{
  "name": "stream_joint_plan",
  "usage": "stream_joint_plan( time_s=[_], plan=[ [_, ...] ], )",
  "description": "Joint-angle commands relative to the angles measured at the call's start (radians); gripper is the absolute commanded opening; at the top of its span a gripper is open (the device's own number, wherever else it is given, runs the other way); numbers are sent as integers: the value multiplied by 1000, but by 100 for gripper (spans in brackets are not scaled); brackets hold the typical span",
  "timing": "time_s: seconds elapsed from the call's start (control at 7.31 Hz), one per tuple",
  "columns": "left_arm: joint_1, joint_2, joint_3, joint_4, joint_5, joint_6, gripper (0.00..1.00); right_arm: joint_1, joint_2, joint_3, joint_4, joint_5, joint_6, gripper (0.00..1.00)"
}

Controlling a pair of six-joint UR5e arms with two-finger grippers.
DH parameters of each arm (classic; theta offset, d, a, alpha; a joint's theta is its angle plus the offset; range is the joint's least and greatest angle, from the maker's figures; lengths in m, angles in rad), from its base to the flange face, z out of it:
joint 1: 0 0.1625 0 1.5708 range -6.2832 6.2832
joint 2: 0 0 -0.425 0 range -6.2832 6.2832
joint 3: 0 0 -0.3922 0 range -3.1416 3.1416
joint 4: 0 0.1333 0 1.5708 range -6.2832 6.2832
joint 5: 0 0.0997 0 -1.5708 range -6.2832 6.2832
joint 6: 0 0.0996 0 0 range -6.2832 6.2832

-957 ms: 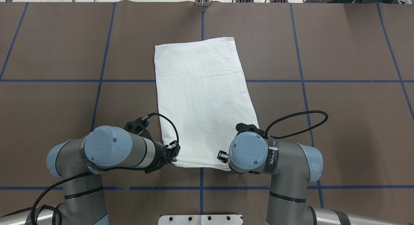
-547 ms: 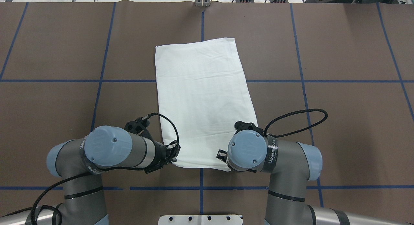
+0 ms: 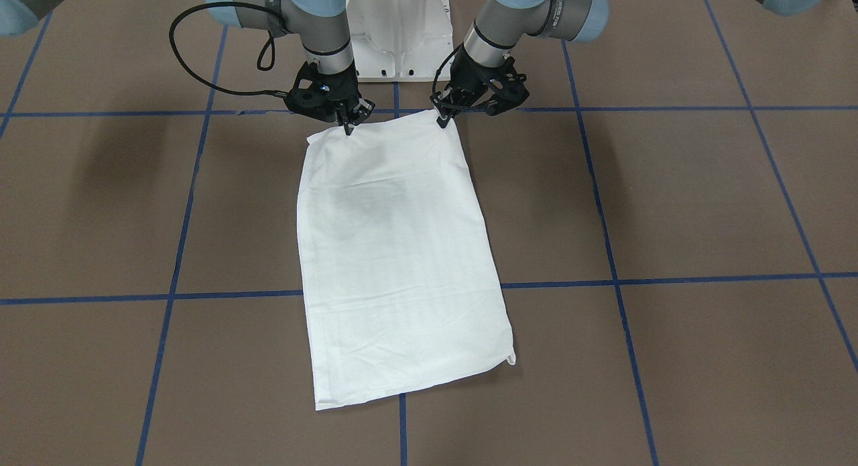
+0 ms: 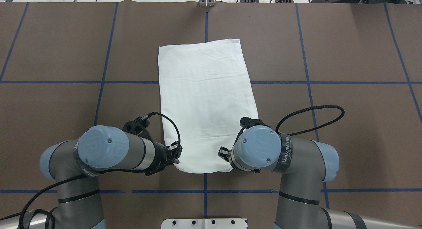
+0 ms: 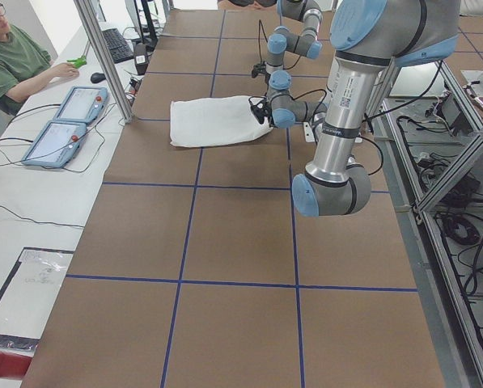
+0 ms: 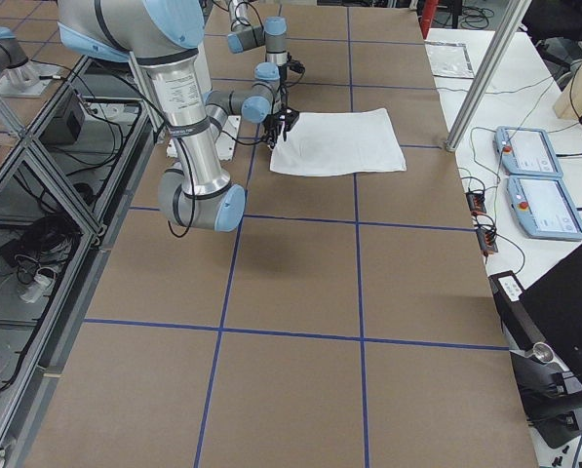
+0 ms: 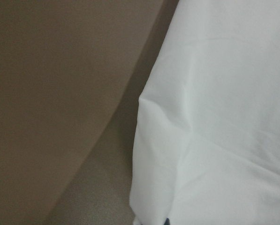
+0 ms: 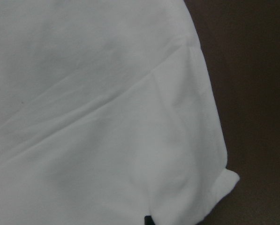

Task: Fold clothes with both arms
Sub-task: 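Grasp both near corners of the shirt with the left and right grippers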

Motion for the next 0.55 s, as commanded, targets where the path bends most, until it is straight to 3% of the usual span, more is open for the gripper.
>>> stream_joint_plan(
  time_s=[0.0,0.14,0.41],
  plan=[
    [8,10,-92,76,0,-1,0,-4,-23,84,-8,25,27,0],
    [13,8,-138,104,1,-1,0,-13,-49,131,-8,57,27,0],
    [77,19,-303,275,1,-8,0,-12,-120,278,-8,207,27,0]
  ],
)
